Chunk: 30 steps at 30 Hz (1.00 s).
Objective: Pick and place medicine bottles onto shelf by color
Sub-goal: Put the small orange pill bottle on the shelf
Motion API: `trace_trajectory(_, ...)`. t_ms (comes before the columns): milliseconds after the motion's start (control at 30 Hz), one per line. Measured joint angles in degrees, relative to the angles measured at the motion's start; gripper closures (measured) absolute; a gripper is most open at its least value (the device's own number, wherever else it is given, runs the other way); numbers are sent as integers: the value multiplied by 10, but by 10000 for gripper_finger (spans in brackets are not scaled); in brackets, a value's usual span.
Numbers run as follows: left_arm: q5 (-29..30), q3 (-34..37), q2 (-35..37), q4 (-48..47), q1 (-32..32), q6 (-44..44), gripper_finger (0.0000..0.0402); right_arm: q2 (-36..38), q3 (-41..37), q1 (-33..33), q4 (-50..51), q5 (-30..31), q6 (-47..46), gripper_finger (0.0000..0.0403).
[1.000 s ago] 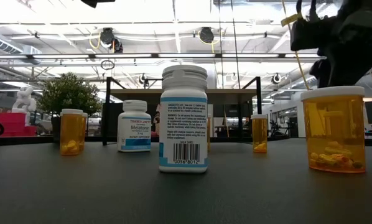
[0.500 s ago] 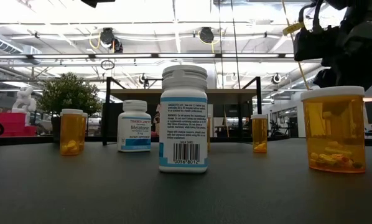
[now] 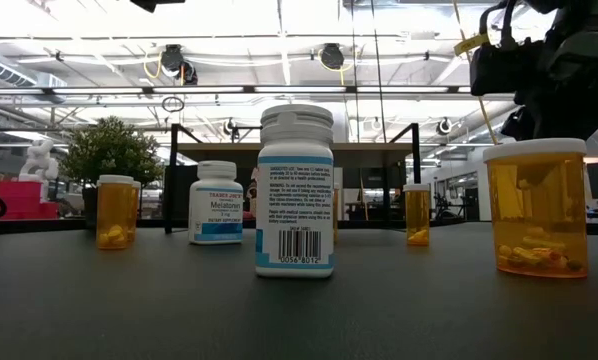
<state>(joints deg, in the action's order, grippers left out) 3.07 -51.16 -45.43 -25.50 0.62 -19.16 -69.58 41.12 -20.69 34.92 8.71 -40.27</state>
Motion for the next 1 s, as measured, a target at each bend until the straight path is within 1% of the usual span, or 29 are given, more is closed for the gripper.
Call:
trace_trajectory(100,0,0,0,0,0,0,371,0,0,0,0,0,0,268)
trace_trajectory(233,0,0,0,0,0,0,371,0,0,0,0,0,-5,271)
trace_trajectory(600,0,0,0,0,0,-2,371,0,0,0,0,0,-11,239)
trace_trajectory(733,0,0,0,0,0,-2,371,0,0,0,0,-2,-17,237)
trace_trajectory(800,0,0,0,0,0,-2,371,0,0,0,0,-14,-17,238)
trace_trajectory(1000,0,0,0,0,0,-2,371,-20,0,-1,-9,-15,-11,238)
